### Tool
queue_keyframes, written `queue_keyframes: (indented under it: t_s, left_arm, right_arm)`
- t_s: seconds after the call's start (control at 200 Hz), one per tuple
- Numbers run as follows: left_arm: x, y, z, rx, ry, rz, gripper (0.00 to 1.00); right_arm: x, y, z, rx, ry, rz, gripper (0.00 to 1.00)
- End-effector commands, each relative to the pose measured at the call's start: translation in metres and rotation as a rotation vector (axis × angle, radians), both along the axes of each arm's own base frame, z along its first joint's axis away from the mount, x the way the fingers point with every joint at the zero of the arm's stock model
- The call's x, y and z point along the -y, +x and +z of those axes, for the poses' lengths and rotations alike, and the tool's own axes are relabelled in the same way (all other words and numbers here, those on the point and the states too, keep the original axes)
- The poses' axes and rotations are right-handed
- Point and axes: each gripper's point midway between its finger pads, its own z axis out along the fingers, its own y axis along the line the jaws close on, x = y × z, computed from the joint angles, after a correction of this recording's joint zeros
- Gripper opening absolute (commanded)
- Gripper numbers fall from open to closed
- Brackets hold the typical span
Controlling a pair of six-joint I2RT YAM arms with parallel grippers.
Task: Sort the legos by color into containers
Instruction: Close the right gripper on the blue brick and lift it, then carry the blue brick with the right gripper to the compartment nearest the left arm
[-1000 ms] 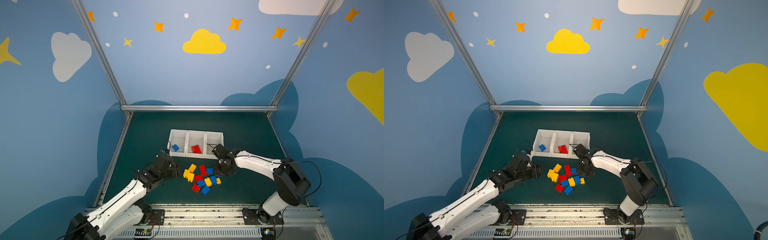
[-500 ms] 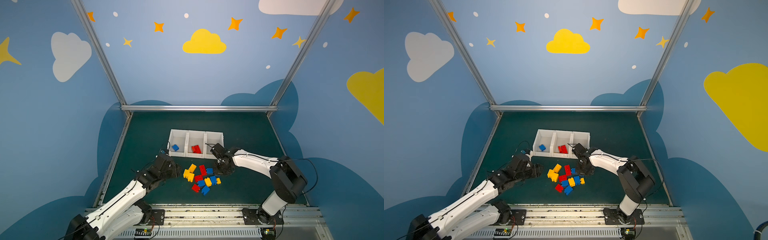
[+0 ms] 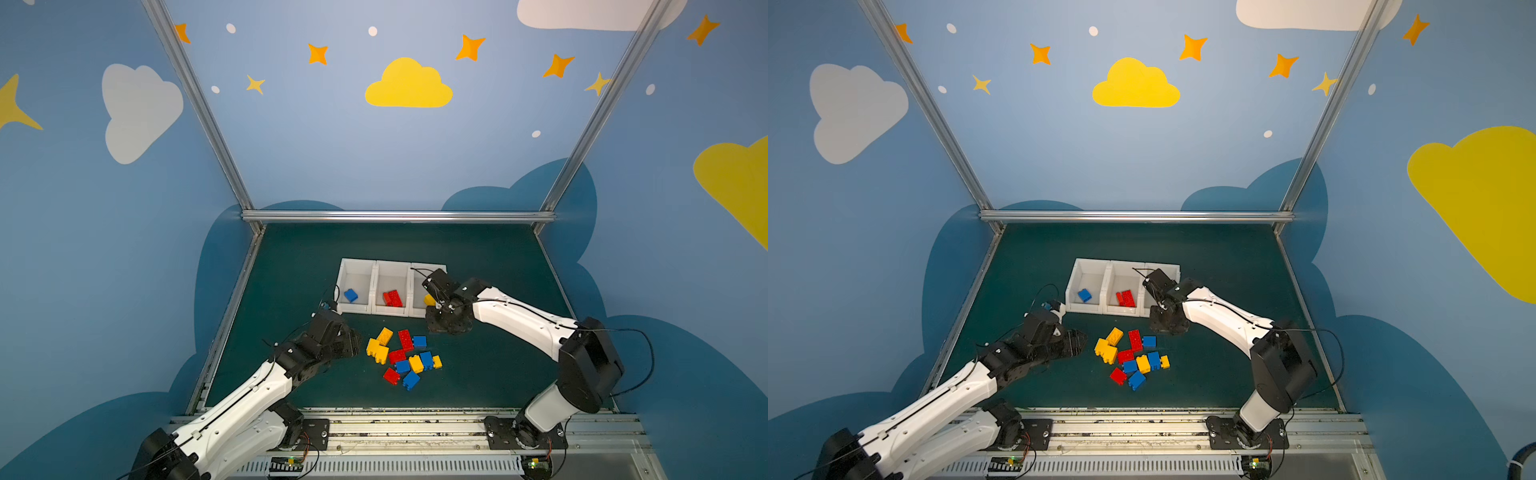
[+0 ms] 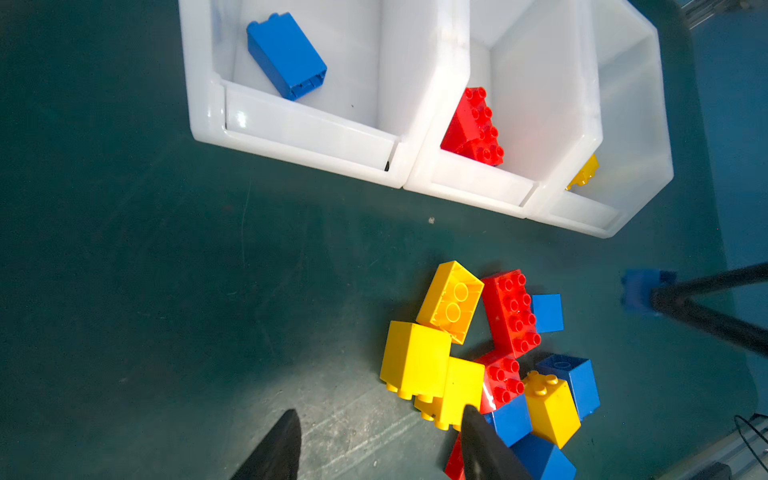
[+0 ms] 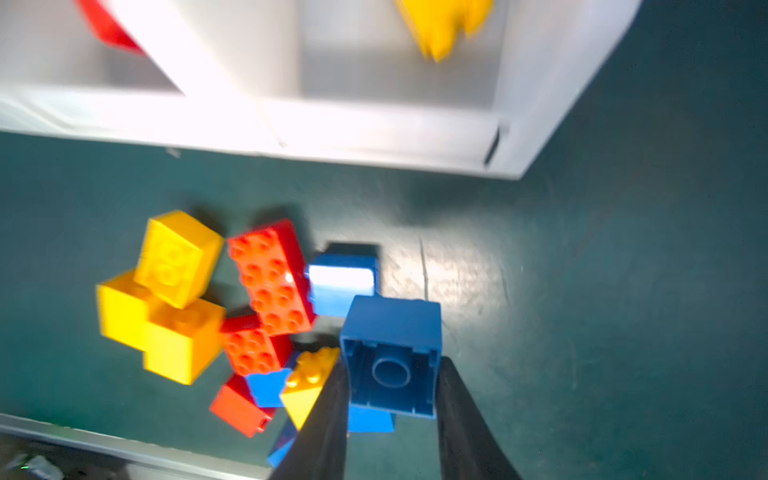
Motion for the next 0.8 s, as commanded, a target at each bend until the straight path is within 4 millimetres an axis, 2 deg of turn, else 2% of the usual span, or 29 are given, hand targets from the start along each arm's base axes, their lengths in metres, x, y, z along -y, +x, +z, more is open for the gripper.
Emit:
queue_keyframes:
  t_s: [0.0, 0.18, 0.34, 0.456, 0.586, 0.796]
  left_arm:
    - [-0.002, 0.001, 0.001, 0.012, -0.009, 0.010, 0.62]
    - [-0.003, -0.002, 0.001, 0.011, -0.010, 0.009, 0.62]
    - [-0.008, -0.003, 0.004, 0.021, -0.002, 0.021, 0.62]
    - [-0.016, -0.006, 0.006, 0.027, 0.009, 0.042, 0.62]
    - [-0.027, -0.010, 0.008, 0.038, 0.017, 0.082, 0.62]
    - [-0.042, -0.017, 0.009, 0.062, 0.004, 0.136, 0.62]
  right_arm:
    - [0.008, 0.017, 0.012, 0.027, -0.054, 0.043, 0.27]
    - [-0.002, 0.052, 0.020, 0.051, -0.043, 0.057, 0.27]
    - [-0.021, 0.068, 0.023, 0.047, -0.013, 0.087, 0.27]
    - [-0.038, 0.078, 0.032, 0.055, 0.025, 0.111, 0.27]
    - [-0.065, 0.086, 0.047, 0.087, 0.074, 0.164, 0.27]
    - [-0.125, 0.097, 0.064, 0.116, 0.173, 0.261, 0.27]
